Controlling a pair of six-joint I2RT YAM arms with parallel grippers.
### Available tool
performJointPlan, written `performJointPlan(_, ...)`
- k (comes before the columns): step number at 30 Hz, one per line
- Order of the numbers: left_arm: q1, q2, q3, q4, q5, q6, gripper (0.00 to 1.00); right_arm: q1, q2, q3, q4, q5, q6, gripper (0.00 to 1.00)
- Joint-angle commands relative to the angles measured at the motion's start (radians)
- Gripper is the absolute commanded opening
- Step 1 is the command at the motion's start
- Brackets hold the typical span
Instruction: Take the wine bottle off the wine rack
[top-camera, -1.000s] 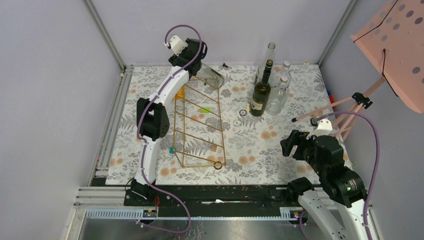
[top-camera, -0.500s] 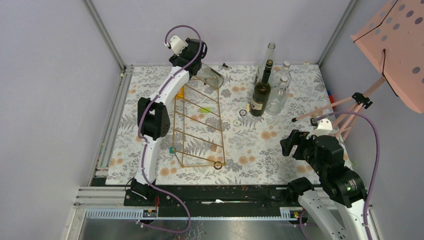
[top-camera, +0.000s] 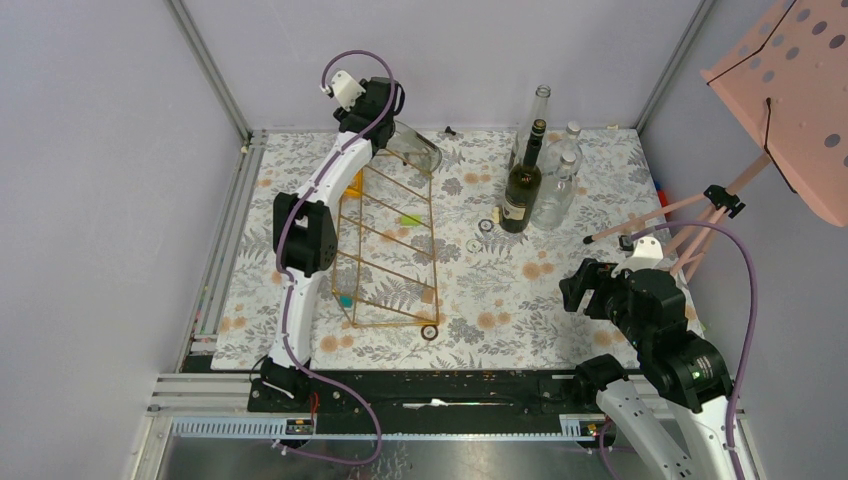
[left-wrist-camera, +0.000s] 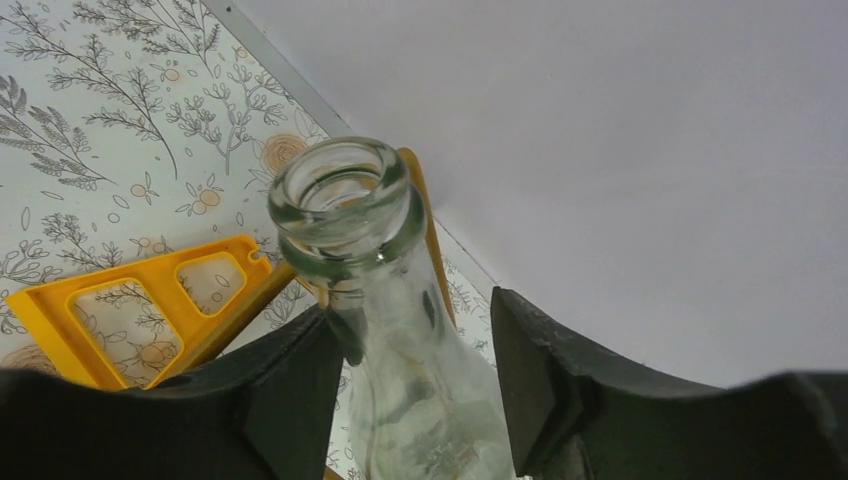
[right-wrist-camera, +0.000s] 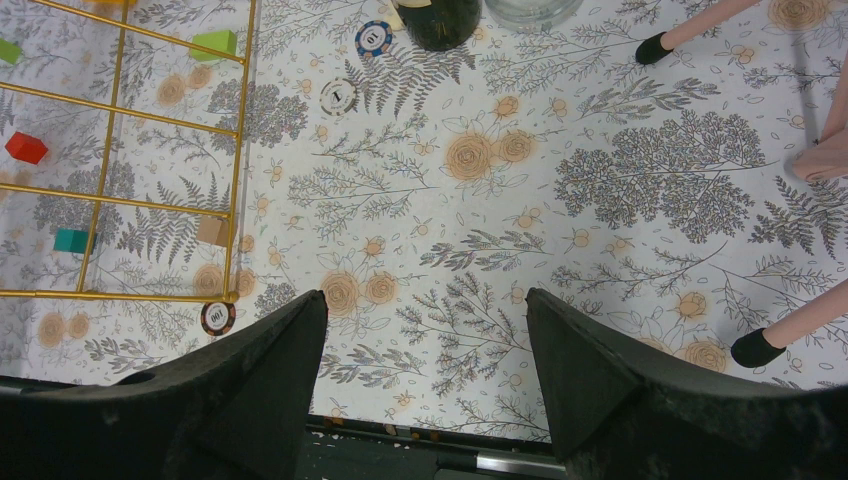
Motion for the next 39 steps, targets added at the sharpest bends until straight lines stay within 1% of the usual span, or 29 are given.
performJointPlan(1,0.016,0.011,-0.012,0.028,0.007,0.024,0.55,0.001,0.010,0.005,0.025,-0.004,0.001,0.80)
performJointPlan(13,0.016,-0.043,-0.086,0.074,0.003,0.066,0.19,0.001,0.001,0.004,0.026,-0.009,0.004,0.80)
performJointPlan(16,0.016,-0.062,-0.114,0.095,0.005,0.084,0.12,0.001,-0.002,0.000,0.025,-0.012,0.007,0.80)
performJointPlan(22,0.000,-0.115,-0.184,0.196,0.018,0.179,0.07,0.001,-0.006,-0.002,0.025,-0.015,0.011,0.80)
performJointPlan(24,-0.014,-0.130,-0.191,0.234,0.012,0.237,0.06,0.001,-0.006,-0.002,0.025,-0.016,0.010,0.80)
performJointPlan(29,-0.055,-0.176,-0.246,0.400,0.009,0.400,0.03,0.001,-0.007,-0.003,0.025,-0.016,0.011,0.80)
performJointPlan(32,-0.077,-0.196,-0.279,0.509,0.048,0.499,0.02,0.002,-0.006,-0.005,0.026,-0.019,0.013,0.80)
performJointPlan(34,-0.093,-0.194,-0.274,0.547,0.081,0.574,0.02,0.001,-0.008,-0.007,0.026,-0.021,0.015,0.80)
performJointPlan(39,-0.124,-0.205,-0.315,0.672,0.180,0.691,0.01,0.001,-0.013,-0.011,0.025,-0.026,0.019,0.80)
